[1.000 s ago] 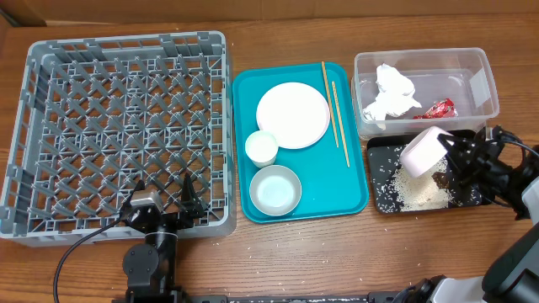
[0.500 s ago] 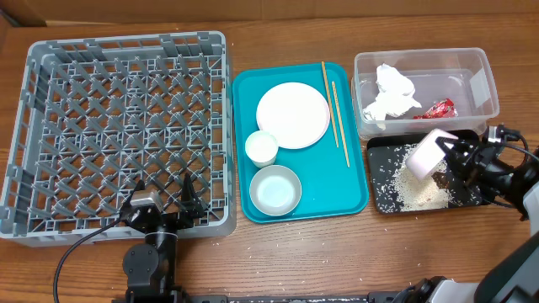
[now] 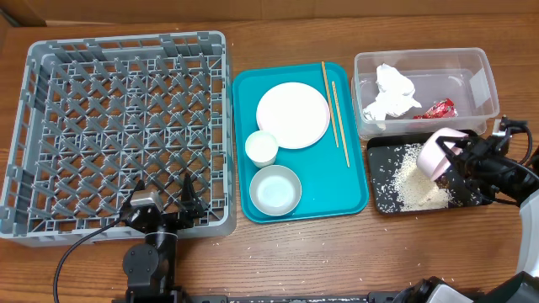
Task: Sort waste into correct bins and load items into the dishwasher
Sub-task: 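Tip the pink bowl over the black tray to dump the rice, then return the pink bowl to the teal tray and release it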
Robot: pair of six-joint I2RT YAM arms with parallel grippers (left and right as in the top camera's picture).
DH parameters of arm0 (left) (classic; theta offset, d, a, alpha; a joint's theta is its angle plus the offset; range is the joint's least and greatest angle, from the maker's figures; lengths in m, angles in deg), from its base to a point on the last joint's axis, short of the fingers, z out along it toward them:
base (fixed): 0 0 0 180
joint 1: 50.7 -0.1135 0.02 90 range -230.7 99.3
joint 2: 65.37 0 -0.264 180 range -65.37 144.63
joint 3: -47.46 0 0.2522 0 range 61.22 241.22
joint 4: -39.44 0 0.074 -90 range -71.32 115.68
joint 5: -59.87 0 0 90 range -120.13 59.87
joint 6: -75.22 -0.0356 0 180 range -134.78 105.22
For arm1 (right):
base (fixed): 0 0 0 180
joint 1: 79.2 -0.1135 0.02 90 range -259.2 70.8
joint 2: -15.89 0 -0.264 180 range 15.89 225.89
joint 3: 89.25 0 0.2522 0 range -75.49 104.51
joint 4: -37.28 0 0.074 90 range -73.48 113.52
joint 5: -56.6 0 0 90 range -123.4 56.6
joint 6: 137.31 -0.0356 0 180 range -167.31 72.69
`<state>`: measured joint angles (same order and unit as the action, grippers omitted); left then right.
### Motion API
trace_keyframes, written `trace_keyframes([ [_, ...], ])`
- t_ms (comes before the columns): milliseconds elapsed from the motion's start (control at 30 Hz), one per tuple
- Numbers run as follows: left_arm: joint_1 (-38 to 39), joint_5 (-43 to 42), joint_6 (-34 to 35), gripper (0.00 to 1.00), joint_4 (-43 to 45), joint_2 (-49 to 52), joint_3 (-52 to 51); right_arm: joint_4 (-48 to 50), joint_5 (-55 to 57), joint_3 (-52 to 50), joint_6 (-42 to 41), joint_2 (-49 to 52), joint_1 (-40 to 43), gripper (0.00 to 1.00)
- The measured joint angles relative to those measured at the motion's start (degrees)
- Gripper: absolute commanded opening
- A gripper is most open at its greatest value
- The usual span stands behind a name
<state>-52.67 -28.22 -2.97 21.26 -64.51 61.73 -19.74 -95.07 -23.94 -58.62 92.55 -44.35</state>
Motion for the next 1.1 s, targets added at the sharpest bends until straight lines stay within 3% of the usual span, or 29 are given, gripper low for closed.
trace_keyframes([
  [167, 0.0, 0.0, 0.0, 1.0, 0.0, 0.0, 0.0, 0.0, -4.9, 0.0, 0.1, 0.0, -1.2, 0.04],
  [333, 0.0, 0.0, 0.0, 1.0, 0.0, 0.0, 0.0, -2.4, -1.2, 0.3, 0.3, 0.0, -8.2, 0.04],
  [600, 0.0, 0.0, 0.0, 1.0, 0.0, 0.0, 0.0, -10.1, 18.4, 9.2, -0.4, 0.0, -32.5, 0.04],
  [833, 0.0, 0.0, 0.0, 1.0, 0.0, 0.0, 0.0, -11.1, 37.7, 10.5, -7.1, 1.4, -53.9, 0.04],
  [1100, 0.0, 0.0, 0.0, 1.0, 0.0, 0.0, 0.0, -6.3, 48.1, 10.5, -14.0, 14.5, -64.6, 0.04],
])
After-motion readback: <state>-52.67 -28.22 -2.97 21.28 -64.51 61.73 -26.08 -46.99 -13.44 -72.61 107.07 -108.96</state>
